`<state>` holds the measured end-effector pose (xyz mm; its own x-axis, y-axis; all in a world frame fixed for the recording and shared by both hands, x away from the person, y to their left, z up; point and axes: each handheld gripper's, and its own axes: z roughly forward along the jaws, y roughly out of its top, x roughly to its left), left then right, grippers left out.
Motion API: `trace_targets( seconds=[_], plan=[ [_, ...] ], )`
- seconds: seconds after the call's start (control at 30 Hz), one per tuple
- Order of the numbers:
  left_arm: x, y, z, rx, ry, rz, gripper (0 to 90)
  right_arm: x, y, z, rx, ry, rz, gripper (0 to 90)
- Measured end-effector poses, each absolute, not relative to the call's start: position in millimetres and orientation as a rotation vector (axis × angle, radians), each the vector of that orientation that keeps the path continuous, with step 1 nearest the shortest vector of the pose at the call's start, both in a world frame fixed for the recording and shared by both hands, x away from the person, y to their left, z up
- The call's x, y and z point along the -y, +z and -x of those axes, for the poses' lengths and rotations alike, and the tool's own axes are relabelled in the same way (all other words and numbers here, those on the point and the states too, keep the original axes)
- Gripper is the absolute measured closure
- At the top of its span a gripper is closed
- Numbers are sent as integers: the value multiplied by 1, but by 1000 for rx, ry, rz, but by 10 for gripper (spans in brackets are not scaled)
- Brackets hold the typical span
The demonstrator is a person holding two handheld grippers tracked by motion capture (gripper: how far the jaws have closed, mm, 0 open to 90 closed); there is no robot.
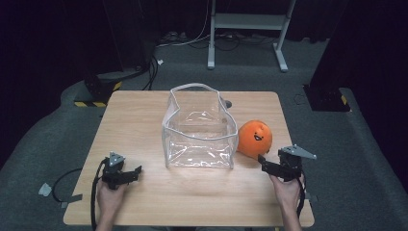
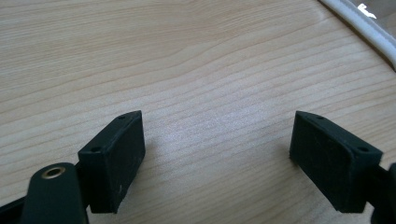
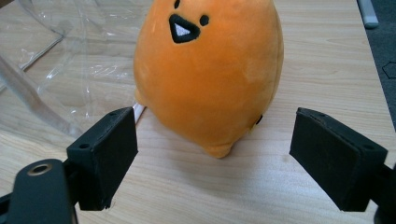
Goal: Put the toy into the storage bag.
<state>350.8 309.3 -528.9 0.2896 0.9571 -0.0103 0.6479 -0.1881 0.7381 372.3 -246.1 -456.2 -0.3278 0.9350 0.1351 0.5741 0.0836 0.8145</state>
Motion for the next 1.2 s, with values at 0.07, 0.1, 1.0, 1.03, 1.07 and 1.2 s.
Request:
trace_targets(
  seconds=[0.07,0.1,1.0,1.03,1.07,1.2],
  plan=[
    [-309,-529,-351,-1432,620,-1923,182,246,-455,-374,-1946,1141,-1483,146],
    [-310,-529,-351,-1432,621,-1925,182,246,-455,-374,-1946,1141,-1483,146],
    [-309,-529,-351,-1431,621,-1925,182,241,-444,-394,-1962,1150,-1481,139],
    [-310,-529,-351,-1431,621,-1926,182,241,-443,-395,-1960,1151,-1478,139],
    [-310,-529,-351,-1431,622,-1925,182,241,-443,-396,-1959,1153,-1475,139],
    [-309,-529,-351,-1431,621,-1925,182,240,-442,-400,-1961,1145,-1481,139]
  ],
)
